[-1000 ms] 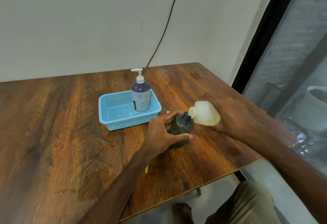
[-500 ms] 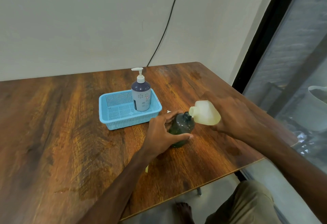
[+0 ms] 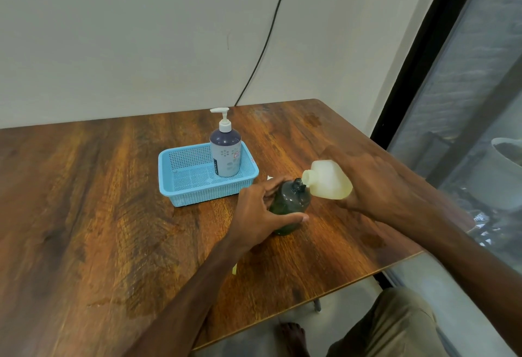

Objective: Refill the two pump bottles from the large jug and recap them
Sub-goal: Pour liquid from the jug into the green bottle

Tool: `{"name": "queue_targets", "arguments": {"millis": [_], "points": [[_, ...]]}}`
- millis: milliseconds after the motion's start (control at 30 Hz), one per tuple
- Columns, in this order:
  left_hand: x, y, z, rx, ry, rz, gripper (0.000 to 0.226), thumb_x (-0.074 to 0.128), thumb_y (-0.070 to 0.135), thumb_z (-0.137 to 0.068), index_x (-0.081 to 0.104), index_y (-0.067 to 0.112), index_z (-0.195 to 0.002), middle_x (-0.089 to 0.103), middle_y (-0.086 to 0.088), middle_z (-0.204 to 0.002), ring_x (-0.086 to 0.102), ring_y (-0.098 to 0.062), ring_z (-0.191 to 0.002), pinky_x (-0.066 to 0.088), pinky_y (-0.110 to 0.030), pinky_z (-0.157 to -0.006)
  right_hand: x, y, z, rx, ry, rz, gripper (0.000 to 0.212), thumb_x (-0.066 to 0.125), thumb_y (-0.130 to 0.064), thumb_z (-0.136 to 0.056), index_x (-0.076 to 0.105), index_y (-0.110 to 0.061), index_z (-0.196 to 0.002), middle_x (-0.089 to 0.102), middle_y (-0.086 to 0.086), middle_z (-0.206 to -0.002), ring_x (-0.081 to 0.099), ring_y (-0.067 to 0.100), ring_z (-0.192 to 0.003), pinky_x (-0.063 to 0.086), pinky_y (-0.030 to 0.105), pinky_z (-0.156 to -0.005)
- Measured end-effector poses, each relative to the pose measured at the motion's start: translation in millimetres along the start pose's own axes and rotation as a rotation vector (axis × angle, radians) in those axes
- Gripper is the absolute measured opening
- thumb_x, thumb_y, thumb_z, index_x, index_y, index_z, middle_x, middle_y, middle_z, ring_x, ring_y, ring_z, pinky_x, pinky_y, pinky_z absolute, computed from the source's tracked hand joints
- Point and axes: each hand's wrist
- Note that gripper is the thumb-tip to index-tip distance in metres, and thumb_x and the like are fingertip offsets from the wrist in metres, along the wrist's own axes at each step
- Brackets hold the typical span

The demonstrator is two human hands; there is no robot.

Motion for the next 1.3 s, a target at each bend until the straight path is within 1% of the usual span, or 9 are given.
{"name": "queue_targets", "arguments": {"millis": [133, 300, 433, 700, 867, 1033, 1167, 1233, 1300], "points": [[-0.5, -0.4, 0.0, 0.008, 0.0, -0.001, 0.078, 0.098, 0.025, -0.068, 0.063, 0.016, -0.138, 0.071, 0.011, -0.127, 0.064, 0.006, -0.119, 0.054, -0.017, -0.098, -2.1, -1.0, 0.1, -0.001, -0.009, 0.014, 0.073, 0.084, -0.038, -0.074, 0.048, -0.027, -0.137, 0.064, -0.001, -0.127, 0.059, 0.022, -0.117, 0.051, 0.046, -0.093], [-0.3, -0.1, -0.2, 0.006, -0.004, -0.019, 0.08, 0.097, 0.031, -0.068, 0.063, 0.017, -0.14, 0.071, 0.01, -0.13, 0.065, 0.002, -0.121, 0.056, -0.024, -0.101, -4.3, -3.3, 1.0, 0.001, -0.013, 0.022, 0.073, 0.085, -0.036, -0.074, 0.049, -0.026, -0.137, 0.064, -0.001, -0.127, 0.059, 0.022, -0.117, 0.051, 0.048, -0.093], [-0.2, -0.3, 0.9, 0.006, 0.001, -0.007, 0.079, 0.098, 0.026, -0.068, 0.063, 0.016, -0.138, 0.07, 0.014, -0.126, 0.064, 0.008, -0.118, 0.053, -0.015, -0.097, -5.8, -4.4, 1.4, -0.007, -0.015, 0.015, 0.072, 0.085, -0.034, -0.074, 0.049, -0.027, -0.136, 0.064, -0.002, -0.124, 0.058, 0.021, -0.115, 0.051, 0.046, -0.091], [-0.3, -0.5, -0.4, 0.001, -0.007, -0.02, 0.081, 0.097, 0.03, -0.068, 0.062, 0.018, -0.14, 0.07, 0.013, -0.129, 0.063, 0.008, -0.12, 0.054, -0.018, -0.1, -2.0, 0.0, 0.1, 0.01, -0.013, 0.005, 0.075, 0.085, -0.037, -0.074, 0.048, -0.027, -0.138, 0.062, 0.0, -0.129, 0.057, 0.023, -0.118, 0.05, 0.044, -0.094], [0.1, -0.9, 0.0, -0.004, -0.018, -0.015, 0.075, 0.097, 0.024, -0.068, 0.06, 0.029, -0.133, 0.066, 0.027, -0.118, 0.062, 0.016, -0.114, 0.051, -0.01, -0.094, -1.0, 1.6, -0.8, 0.014, -0.015, -0.003, 0.075, 0.084, -0.041, -0.074, 0.048, -0.028, -0.139, 0.061, -0.001, -0.13, 0.057, 0.022, -0.119, 0.05, 0.045, -0.095], [0.0, -2.4, 0.6, 0.005, -0.014, -0.023, 0.077, 0.098, 0.032, -0.068, 0.064, 0.021, -0.136, 0.072, 0.015, -0.127, 0.064, 0.004, -0.121, 0.056, -0.026, -0.103, -2.9, -1.4, 0.2, -0.005, 0.002, 0.006, 0.073, 0.086, -0.034, -0.073, 0.05, -0.027, -0.136, 0.063, 0.0, -0.127, 0.058, 0.024, -0.117, 0.051, 0.049, -0.093], [0.1, -0.2, 1.3, 0.011, -0.009, -0.019, 0.075, 0.098, 0.027, -0.068, 0.058, 0.034, -0.131, 0.066, 0.029, -0.116, 0.063, 0.012, -0.116, 0.053, -0.015, -0.098, -2.8, -1.1, 0.1, -0.011, -0.001, 0.012, 0.073, 0.085, -0.035, -0.073, 0.049, -0.028, -0.136, 0.064, -0.001, -0.126, 0.058, 0.022, -0.116, 0.051, 0.047, -0.092], [0.2, -0.2, 0.9, 0.019, -0.01, -0.021, 0.075, 0.098, 0.027, -0.068, 0.059, 0.032, -0.132, 0.067, 0.027, -0.117, 0.063, 0.011, -0.116, 0.053, -0.015, -0.097, -3.3, -1.0, -0.3, -0.009, -0.001, 0.01, 0.072, 0.085, -0.035, -0.073, 0.05, -0.028, -0.136, 0.064, -0.001, -0.125, 0.058, 0.022, -0.116, 0.051, 0.045, -0.092], [0.1, -0.6, 0.5, 0.026, -0.008, -0.022, 0.076, 0.098, 0.03, -0.068, 0.062, 0.026, -0.135, 0.07, 0.019, -0.122, 0.064, 0.007, -0.118, 0.055, -0.021, -0.1, -3.7, -1.0, -0.4, -0.011, -0.005, 0.008, 0.071, 0.085, -0.036, -0.073, 0.051, -0.028, -0.135, 0.064, -0.002, -0.125, 0.058, 0.021, -0.115, 0.051, 0.044, -0.092]]}}
Point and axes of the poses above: each hand's wrist, its own z-axis away from the middle knuckle, its own x-axis out of the palm, y = z × x
